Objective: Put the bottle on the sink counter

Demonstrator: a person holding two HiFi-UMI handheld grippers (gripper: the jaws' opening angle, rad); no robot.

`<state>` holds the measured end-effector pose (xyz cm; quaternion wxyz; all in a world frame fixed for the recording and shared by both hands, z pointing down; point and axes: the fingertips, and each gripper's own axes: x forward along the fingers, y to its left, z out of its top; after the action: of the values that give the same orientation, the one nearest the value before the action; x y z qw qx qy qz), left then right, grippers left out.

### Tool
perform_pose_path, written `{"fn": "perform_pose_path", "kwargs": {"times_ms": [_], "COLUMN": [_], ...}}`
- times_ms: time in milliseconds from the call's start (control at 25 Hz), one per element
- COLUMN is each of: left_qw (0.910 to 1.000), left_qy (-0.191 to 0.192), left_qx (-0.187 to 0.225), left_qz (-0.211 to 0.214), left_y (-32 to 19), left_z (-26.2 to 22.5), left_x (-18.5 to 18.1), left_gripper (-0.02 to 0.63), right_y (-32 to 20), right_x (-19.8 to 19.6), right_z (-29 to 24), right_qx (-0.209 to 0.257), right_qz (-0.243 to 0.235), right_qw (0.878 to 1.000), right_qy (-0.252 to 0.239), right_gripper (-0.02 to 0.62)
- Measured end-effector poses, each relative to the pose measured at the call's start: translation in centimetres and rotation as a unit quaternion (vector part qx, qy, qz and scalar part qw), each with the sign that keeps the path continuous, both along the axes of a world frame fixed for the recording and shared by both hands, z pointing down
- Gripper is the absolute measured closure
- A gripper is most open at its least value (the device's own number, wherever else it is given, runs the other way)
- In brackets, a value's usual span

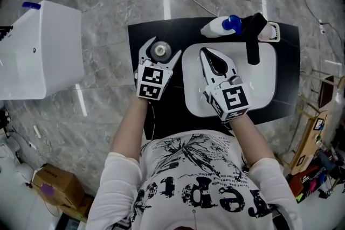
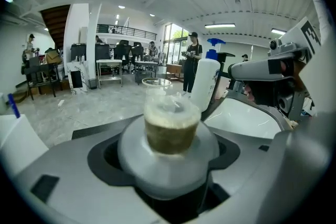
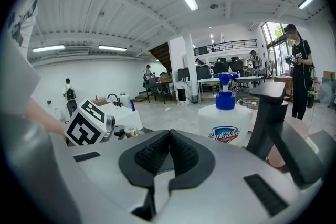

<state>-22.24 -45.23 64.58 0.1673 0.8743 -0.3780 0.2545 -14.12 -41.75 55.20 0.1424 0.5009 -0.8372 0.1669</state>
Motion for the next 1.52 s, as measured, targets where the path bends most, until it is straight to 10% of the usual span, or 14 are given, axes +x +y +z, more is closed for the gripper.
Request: {"fn": "perform_pose_path", "kwargs": {"times_ms": [320,760,1240,1520], "left_qw": [0.9989,0.9884,0.9753,0.9645], "left_qy": [0.010,0.057,0.086,0.094], "left_qx": [0.012,0.123,0.186,0.229], "left_qz": [-0.044,-0.069,-0.081,-0.090], "left_y": [1.4,7.8,17.0,19.9], "left_z": [-1.5,-16.9,-28.0,-32.1], "left_x": [-1.0,0.3,3.5,5.0], "left_gripper": [0.235,0.241,0.550,0.592], "right_y": [2.0,7.6,13.7,16.5], "right_x": [-0.4,3.7,7.1,7.7], "right_z": [-2.0,-9.5,-18.3,-21.5], "right_qx": [0.013,0.062,0.133,0.159], "right_qz": [-0.014,-0.029,-0.055,-0.083], "right_qw": [1.000,0.998,0.990,0.984], "right_qy": [0.007,0.011,0.004,-0.004], "right_gripper": [0.580,0.580,0.580,0.581]}}
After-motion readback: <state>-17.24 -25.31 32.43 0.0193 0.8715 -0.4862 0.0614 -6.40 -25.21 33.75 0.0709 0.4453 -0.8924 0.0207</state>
